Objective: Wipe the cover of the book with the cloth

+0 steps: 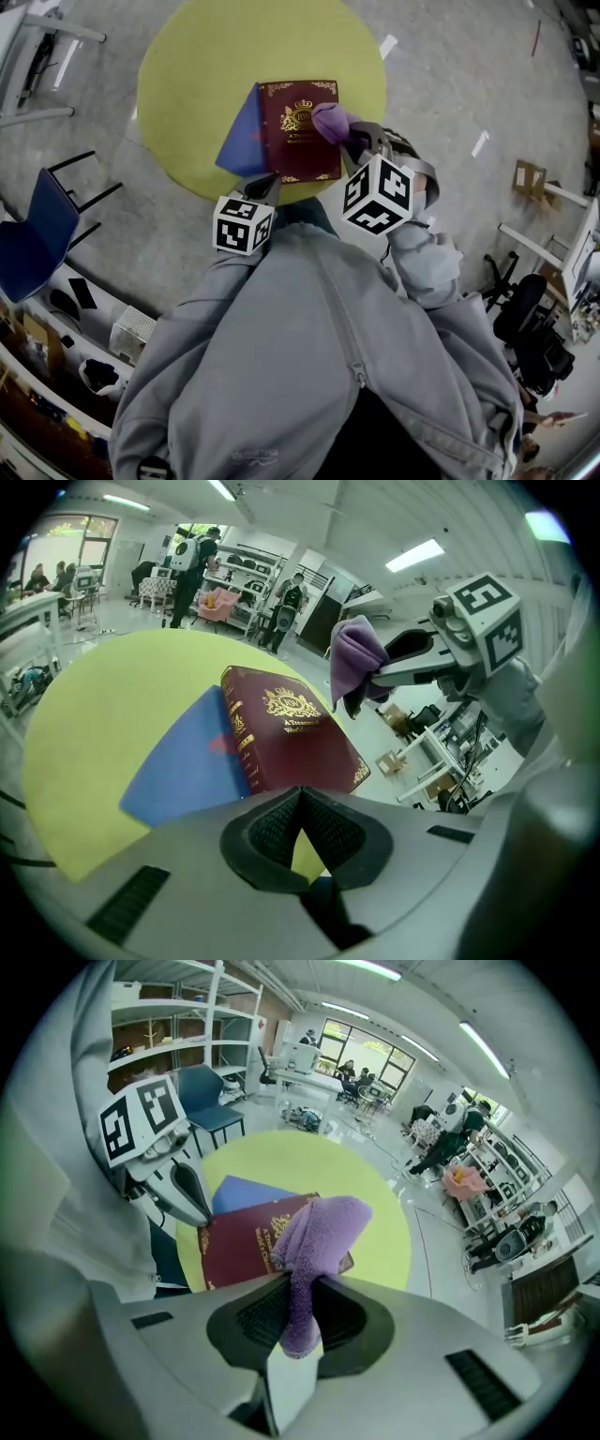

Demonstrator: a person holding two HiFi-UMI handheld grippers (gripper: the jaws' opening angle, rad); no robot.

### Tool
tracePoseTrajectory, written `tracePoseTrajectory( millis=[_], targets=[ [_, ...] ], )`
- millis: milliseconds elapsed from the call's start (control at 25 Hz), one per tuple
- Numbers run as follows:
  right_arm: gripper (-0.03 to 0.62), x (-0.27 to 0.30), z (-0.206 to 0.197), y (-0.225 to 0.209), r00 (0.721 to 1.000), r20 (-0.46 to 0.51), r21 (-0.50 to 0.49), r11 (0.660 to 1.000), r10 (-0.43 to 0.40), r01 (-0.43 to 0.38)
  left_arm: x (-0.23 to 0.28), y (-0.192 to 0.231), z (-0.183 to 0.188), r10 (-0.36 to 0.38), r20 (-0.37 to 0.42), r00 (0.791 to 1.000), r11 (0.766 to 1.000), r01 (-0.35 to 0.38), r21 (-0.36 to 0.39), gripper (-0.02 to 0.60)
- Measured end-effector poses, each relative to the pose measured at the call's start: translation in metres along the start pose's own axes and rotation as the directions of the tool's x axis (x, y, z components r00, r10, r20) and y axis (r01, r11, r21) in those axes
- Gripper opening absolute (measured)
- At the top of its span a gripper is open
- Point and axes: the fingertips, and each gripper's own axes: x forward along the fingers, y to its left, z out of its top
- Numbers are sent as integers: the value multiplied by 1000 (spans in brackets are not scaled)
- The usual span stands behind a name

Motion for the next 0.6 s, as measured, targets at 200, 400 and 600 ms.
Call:
tracePoseTrajectory(
  millis=[200, 400, 600],
  targets=[
    [75, -2, 36, 19, 997, 66, -65, 997, 39, -35, 0, 2, 1, 4, 8, 1000, 1000, -4, -10, 17],
    [75, 0, 59, 42, 990, 100, -123, 989, 95, -82, -1, 2, 1, 7, 12, 1000, 1000, -7, -15, 17],
    [75, 9, 75, 70, 978, 115, -168, 974, 173, -152, -1, 2, 2, 9, 13, 1000, 1000, -8, -17, 17]
  ],
)
